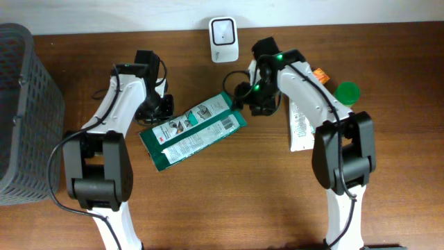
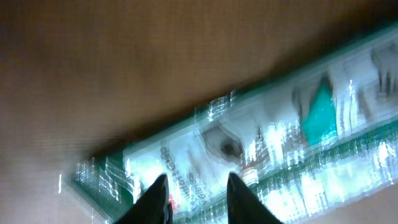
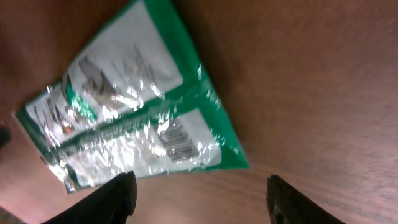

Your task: Scan the item barcode

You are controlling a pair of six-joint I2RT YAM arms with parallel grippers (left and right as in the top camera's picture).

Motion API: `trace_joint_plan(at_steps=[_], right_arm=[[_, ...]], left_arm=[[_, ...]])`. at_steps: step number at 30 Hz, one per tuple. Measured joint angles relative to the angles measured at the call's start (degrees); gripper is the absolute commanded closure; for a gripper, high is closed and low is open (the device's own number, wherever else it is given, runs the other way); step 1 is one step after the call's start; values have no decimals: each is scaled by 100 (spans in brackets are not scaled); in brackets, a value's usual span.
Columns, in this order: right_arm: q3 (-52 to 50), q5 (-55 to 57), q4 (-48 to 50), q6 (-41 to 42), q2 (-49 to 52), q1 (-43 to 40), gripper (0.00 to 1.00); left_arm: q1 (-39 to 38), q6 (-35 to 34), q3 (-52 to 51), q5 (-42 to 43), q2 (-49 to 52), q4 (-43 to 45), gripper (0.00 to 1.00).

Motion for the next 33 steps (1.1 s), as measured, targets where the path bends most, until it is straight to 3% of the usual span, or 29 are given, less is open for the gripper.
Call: trace_joint_plan(at_steps=[3, 4, 6, 10, 16, 22, 30, 33], right_arm=[[-7, -116, -382, -76, 2, 409, 51], [-44, -133, -345, -17, 2, 525, 52], [-262, -160, -15, 192, 2, 817, 77], [-717, -168, 785, 699, 11, 1121, 96], [-1279, 264, 1445, 1272, 11, 1147, 96], [-1401, 503, 1849, 1578, 11, 1113, 95], [-1449, 654, 2806, 1668, 11, 953, 94], [-1449, 647, 3333, 1814, 50, 953, 95]], left_arm=[[63, 474, -273, -2, -7, 953, 79], [85, 664, -275, -4, -7, 1189, 83], [96, 1025, -273, -24, -7, 1600, 90], [94, 1412, -273, -26, -7, 1762, 92], [94, 1458, -273, -22, 249, 1384, 96], [94, 922, -304, 216, 256, 503, 98], [-92, 752, -1132, 807, 146, 533, 99], [-175, 737, -1314, 1432, 120, 455, 100]])
